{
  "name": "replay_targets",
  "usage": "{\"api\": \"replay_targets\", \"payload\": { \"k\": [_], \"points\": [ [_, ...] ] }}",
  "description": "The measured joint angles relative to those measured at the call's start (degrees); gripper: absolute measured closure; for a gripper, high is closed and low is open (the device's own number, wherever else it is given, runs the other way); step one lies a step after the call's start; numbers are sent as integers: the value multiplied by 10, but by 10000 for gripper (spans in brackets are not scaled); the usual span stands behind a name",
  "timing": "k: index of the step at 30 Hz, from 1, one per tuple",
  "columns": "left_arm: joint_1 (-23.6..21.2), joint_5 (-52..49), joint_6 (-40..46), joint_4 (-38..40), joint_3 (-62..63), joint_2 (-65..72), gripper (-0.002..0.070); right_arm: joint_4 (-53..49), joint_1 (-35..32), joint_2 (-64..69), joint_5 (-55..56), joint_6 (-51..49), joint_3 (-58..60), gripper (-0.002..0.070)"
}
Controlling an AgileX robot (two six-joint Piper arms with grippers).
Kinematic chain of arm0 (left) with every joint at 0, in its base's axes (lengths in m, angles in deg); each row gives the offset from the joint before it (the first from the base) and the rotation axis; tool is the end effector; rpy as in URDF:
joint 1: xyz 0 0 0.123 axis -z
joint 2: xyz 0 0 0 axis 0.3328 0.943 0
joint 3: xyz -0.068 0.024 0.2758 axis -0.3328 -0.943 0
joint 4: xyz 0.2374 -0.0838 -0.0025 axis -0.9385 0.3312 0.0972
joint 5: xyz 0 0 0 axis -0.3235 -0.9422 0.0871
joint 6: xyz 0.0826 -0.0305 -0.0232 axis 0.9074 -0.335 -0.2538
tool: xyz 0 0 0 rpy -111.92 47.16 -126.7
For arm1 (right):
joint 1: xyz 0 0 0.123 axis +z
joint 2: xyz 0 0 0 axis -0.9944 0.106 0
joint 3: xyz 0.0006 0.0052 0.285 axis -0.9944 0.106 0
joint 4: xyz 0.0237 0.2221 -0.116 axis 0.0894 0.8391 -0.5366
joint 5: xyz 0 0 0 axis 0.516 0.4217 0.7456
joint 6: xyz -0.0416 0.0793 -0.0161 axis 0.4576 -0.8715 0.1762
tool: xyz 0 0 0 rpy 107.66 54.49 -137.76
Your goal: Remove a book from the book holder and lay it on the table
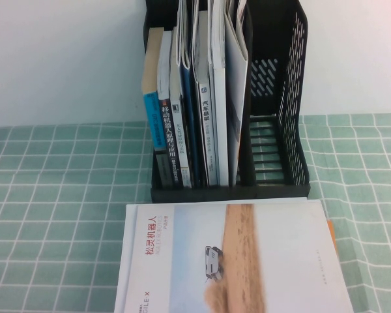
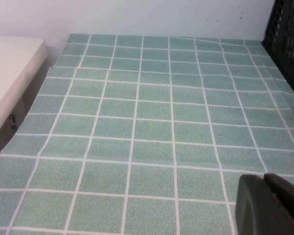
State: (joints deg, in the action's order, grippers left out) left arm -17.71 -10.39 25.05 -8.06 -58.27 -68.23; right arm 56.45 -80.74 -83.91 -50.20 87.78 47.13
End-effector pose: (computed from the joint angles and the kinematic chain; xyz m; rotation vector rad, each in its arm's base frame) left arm 0.0534 0.0000 0.1755 -0.1069 1.8331 -0.0983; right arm 0.0557 0.0012 0.1873 -0.1779 1.6941 -0.1038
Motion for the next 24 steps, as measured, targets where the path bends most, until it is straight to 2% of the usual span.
{"api": "replay_targets", "payload": {
  "k": [6, 18, 24],
  "points": [
    [0, 0, 0, 0, 0, 0, 678, 0, -3, 0, -85, -20, 4, 678],
    [0, 0, 0, 0, 0, 0, 678, 0, -4, 0, -89, -25, 4, 678],
    [0, 0, 0, 0, 0, 0, 677, 2, -44, 0, -89, -26, 4, 678]
  ]
}}
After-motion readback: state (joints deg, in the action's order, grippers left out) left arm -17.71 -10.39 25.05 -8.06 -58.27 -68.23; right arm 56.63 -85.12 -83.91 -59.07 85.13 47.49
